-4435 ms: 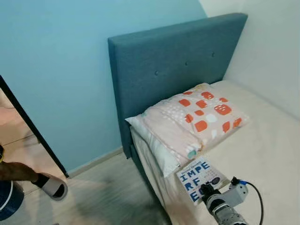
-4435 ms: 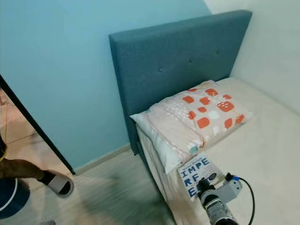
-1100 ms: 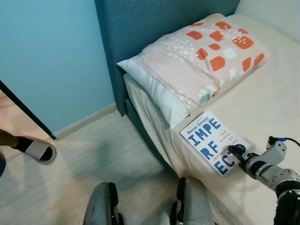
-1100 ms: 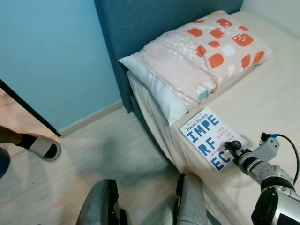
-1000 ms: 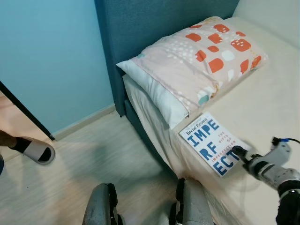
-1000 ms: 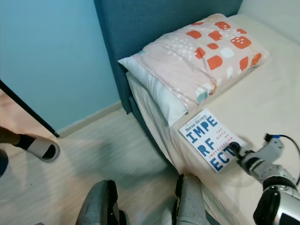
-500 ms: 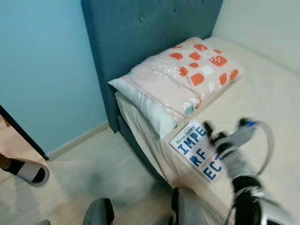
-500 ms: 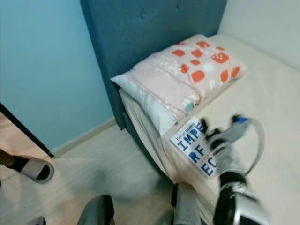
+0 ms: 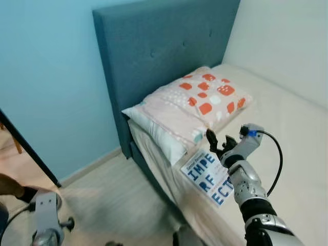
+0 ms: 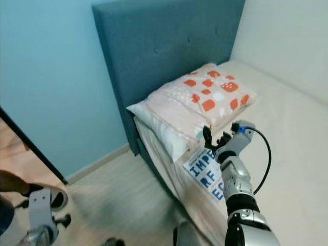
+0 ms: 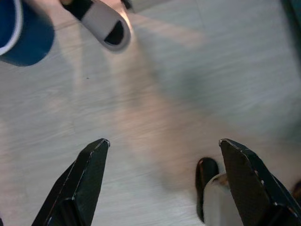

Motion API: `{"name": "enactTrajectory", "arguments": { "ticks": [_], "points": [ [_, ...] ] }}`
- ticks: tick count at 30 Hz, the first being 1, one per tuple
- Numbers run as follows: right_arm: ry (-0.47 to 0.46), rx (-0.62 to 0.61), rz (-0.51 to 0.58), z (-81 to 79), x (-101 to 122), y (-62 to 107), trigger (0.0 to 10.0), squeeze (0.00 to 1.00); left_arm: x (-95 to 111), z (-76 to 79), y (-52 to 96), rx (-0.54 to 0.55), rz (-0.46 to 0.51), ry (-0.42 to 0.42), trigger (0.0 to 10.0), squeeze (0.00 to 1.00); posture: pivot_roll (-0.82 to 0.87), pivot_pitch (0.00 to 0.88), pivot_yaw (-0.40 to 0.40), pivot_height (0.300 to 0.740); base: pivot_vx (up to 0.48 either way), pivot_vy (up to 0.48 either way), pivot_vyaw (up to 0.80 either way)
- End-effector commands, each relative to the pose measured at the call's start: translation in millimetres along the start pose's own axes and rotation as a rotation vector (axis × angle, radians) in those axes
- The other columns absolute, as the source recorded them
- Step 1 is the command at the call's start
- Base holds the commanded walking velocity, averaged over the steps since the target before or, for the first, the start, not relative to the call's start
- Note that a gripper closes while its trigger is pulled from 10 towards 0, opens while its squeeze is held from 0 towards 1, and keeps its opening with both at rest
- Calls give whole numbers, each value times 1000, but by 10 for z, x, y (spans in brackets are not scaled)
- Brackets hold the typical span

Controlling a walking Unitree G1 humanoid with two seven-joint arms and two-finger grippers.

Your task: Clean up the room

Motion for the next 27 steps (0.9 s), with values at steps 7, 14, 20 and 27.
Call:
{"name": "enactTrajectory", "arguments": {
  "ticks": [7,14,20,27],
  "points": [
    [122,-53,-392,55,-947,388,10000,0,-419,212,85,-32,-131,-33,10000,0,-100,52,-42,705,0,0,0],
    [198,-151,-654,258,-1457,871,10000,0,-780,205,200,-37,-249,-91,10000,0,-105,52,-44,730,0,0,0],
    [250,-275,-917,490,-1882,1541,10000,0,-968,218,275,-60,-313,-131,10000,0,-96,52,-54,740,0,0,0],
    [268,-359,-1026,625,-2010,1897,10000,0,-1006,234,293,-85,-320,-144,10000,0,-102,51,-55,740,0,0,0]
  ]
}}
Point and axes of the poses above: a point about 5 cm out from each wrist's last joint towards the gripper, its own y axis pointing back from the gripper into the wrist, its own x axis along the axis of the wrist's last joint, z = x × y, the point moved 1 cm from there along -y, pointing out of the wrist towards the gripper, and after that the axes turned 3 degrees about -y, right-handed, at the moved point
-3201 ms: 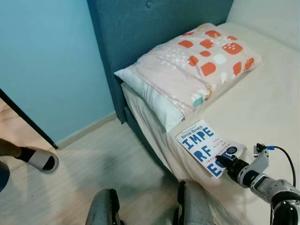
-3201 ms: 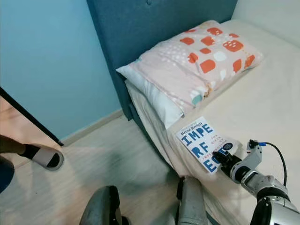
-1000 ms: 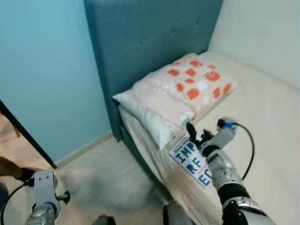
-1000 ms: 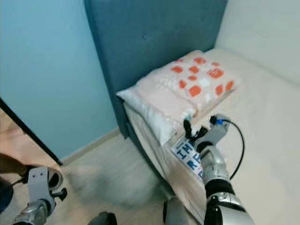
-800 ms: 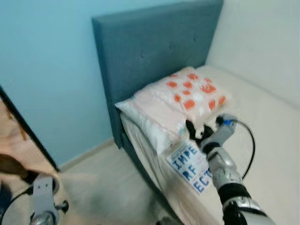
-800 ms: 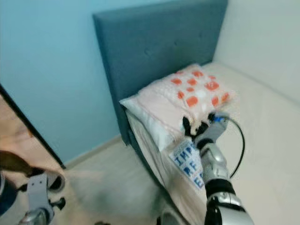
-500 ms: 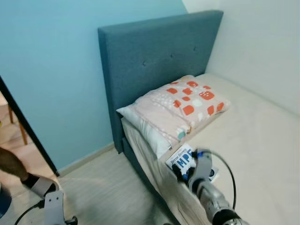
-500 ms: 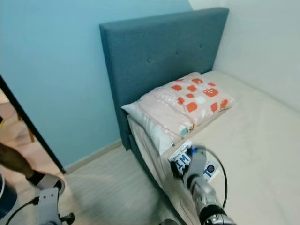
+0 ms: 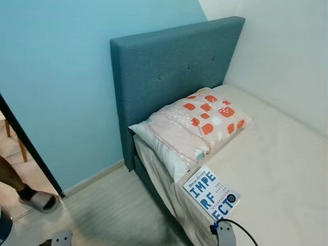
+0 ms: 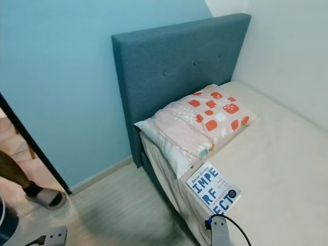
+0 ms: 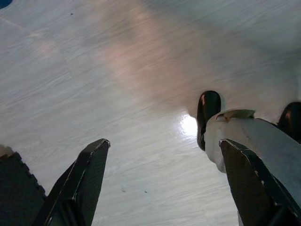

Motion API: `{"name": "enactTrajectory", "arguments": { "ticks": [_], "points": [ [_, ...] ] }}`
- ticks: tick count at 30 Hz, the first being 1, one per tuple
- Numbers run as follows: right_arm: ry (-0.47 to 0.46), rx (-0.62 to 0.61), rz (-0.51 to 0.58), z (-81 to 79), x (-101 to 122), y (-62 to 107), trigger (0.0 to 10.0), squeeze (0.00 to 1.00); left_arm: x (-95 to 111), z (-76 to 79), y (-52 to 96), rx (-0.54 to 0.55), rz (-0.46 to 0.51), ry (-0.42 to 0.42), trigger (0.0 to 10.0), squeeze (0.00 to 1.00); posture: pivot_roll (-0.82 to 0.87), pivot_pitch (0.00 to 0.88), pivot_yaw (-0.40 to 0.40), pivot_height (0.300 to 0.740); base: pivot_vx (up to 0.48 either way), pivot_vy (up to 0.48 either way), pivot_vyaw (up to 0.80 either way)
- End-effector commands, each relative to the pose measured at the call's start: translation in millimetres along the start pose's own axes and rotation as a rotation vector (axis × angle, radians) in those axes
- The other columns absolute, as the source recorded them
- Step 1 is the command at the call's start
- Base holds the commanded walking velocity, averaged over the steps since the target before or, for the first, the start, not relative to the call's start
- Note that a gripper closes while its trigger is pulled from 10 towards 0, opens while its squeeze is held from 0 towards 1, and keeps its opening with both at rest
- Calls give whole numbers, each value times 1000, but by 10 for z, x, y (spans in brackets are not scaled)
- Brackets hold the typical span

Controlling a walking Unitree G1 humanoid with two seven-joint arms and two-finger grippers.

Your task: Clean up the room

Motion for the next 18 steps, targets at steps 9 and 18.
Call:
{"name": "enactTrajectory", "arguments": {
  "ticks": [9,18],
  "points": [
    [-4,-117,-75,199,-182,38,10000,0,-80,248,12,-110,-22,24,10000,0,-102,46,-57,740,0,0,-261],
    [-25,-119,-81,221,-235,49,10000,0,-187,283,28,-107,-49,32,10000,0,-104,44,-58,740,0,0,-769]
  ]
}}
Point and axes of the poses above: a point about 5 cm out from each wrist's last joint towards the gripper, its own y axis pointing back from the gripper into the wrist, its own x axis along the axis of the wrist's last joint, z = x × y, the point moved 1 cm from there along -y, pointing out of the wrist towards the gripper, and after that the axes turned 3 degrees about -y, right-handed, at the moved point
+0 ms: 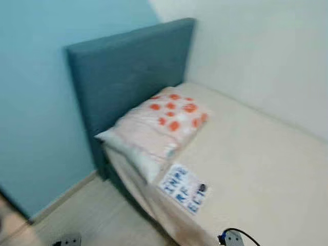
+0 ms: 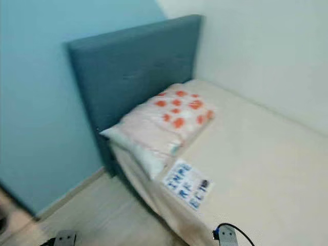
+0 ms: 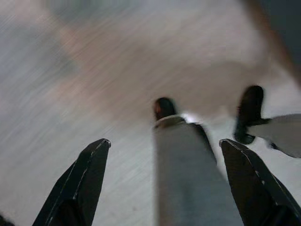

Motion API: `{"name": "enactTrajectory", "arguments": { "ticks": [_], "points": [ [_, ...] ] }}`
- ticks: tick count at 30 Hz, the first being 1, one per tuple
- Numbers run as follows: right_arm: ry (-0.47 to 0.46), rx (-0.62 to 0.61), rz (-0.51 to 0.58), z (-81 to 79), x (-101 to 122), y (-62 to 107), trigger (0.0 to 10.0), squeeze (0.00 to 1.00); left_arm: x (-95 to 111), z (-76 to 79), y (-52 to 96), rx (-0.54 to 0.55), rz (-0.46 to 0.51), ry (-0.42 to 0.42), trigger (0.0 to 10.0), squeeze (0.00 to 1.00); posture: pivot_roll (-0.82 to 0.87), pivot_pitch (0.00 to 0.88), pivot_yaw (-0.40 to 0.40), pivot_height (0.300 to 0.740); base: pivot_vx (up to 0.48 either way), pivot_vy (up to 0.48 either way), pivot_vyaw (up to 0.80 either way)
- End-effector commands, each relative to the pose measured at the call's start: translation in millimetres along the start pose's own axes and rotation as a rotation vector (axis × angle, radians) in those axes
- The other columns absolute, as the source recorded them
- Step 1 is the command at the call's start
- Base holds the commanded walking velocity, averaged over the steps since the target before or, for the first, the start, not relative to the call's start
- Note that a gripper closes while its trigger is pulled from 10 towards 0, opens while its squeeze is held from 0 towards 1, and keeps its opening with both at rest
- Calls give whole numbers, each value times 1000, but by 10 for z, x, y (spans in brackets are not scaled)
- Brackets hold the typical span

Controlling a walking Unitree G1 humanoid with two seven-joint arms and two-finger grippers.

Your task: Clean up the room

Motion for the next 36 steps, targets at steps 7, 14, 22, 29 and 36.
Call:
{"name": "enactTrajectory", "arguments": {
  "ticks": [7,14,22,29,36],
  "points": [
    [14,-8,-28,25,-86,6,10000,0,-223,-7,26,20,-90,46,10000,0,-103,37,-62,740,-149,0,-769],
    [22,-13,-36,40,-106,7,10000,0,-205,9,24,3,-76,-8,10000,0,-100,36,-62,740,-206,0,-769],
    [22,-14,-40,40,-123,9,10000,0,-172,77,16,-27,-62,-41,10000,0,-106,39,-58,740,0,0,-769],
    [32,-16,-46,46,-148,11,10000,0,-177,75,18,-38,-61,-64,10000,0,-104,33,-62,740,0,0,-769],
    [54,-23,-38,53,-145,11,10000,0,-216,87,24,-45,-67,-73,10000,0,-97,19,-60,740,0,-125,-522]
  ]
}}
Point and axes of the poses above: a point about 5 cm out from each wrist's last joint towards the gripper, its own y axis pointing back from the gripper into the wrist, its own x axis along the axis of the wrist's last joint, z = x × y, the point moved 1 cm from there along -y, pointing out of the wrist towards the gripper, and after that the axes turned 3 degrees about -y, right-handed, at the moved point
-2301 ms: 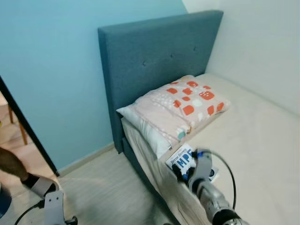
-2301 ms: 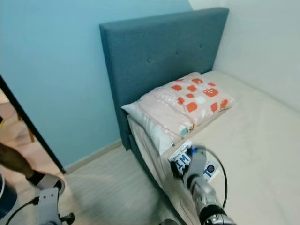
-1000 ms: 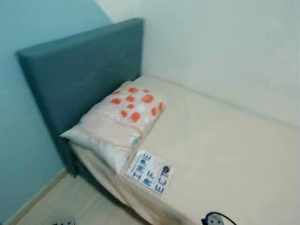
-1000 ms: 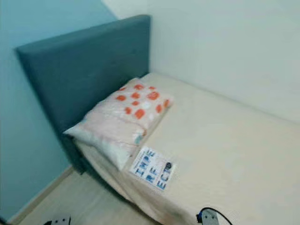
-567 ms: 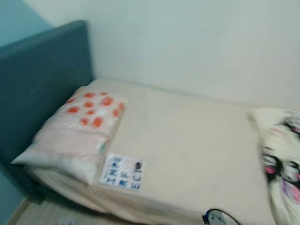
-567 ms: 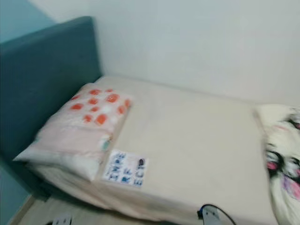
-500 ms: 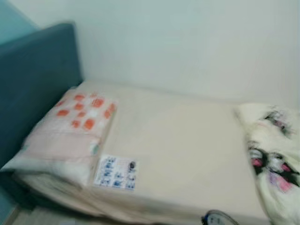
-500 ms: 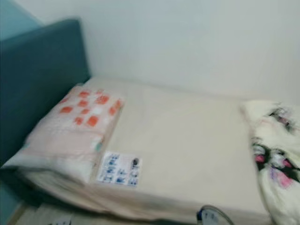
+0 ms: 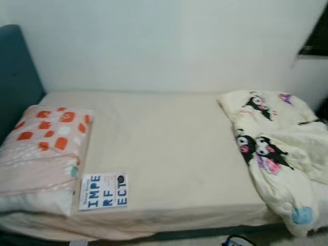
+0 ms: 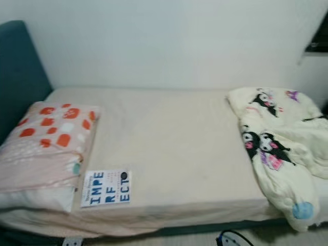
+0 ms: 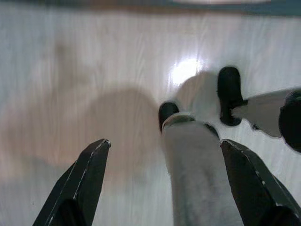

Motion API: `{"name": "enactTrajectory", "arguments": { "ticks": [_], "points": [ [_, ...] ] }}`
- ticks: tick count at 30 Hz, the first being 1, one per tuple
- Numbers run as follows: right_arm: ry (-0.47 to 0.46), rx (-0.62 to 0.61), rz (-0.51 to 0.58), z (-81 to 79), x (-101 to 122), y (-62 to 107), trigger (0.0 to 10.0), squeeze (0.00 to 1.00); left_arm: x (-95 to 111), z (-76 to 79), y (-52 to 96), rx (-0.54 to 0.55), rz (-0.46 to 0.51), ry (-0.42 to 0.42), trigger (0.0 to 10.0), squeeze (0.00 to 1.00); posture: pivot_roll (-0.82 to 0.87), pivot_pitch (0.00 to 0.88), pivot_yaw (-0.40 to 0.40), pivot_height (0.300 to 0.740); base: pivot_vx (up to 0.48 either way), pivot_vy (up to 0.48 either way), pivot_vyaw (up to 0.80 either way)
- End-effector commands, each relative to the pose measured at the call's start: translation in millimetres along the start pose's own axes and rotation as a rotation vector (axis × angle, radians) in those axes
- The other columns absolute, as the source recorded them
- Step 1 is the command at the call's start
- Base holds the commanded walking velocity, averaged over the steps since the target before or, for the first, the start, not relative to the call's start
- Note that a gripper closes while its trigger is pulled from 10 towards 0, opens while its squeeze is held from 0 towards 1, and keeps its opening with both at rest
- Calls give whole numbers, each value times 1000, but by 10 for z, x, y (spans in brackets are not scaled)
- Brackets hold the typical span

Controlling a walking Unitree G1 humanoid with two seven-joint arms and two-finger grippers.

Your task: Clean up the room

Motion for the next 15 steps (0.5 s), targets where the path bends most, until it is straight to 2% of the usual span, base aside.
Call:
{"name": "enactTrajectory", "arguments": {
  "ticks": [1,3,9,15],
  "points": [
    [4,5,12,-32,20,-1,10000,0,-96,29,9,-8,-24,-5,10000,0,-97,19,-60,740,0,-469,0],
    [-16,1,19,-31,28,-1,10000,0,-138,79,12,-22,-27,-5,10000,0,-98,23,-56,740,0,-480,0],
    [-22,-1,19,-31,25,-1,10000,0,-142,93,12,-29,-27,-6,10000,0,-99,25,-54,740,0,-480,0],
    [-11,1,2,-33,-9,-1,10000,0,-123,105,9,-43,-23,-9,10000,0,-105,37,-51,740,0,-480,-718]
  ]
}}
Point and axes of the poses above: a point about 5 cm out from each wrist's last joint towards the gripper, its own y axis pointing back from the gripper into the wrist, its own x axis along the axis of the wrist's last joint, z = x × y, the point moved 1 cm from there along -y, pointing out of the wrist towards the gripper, and after that the axes turned 3 degrees about -y, right-handed, at the moved point
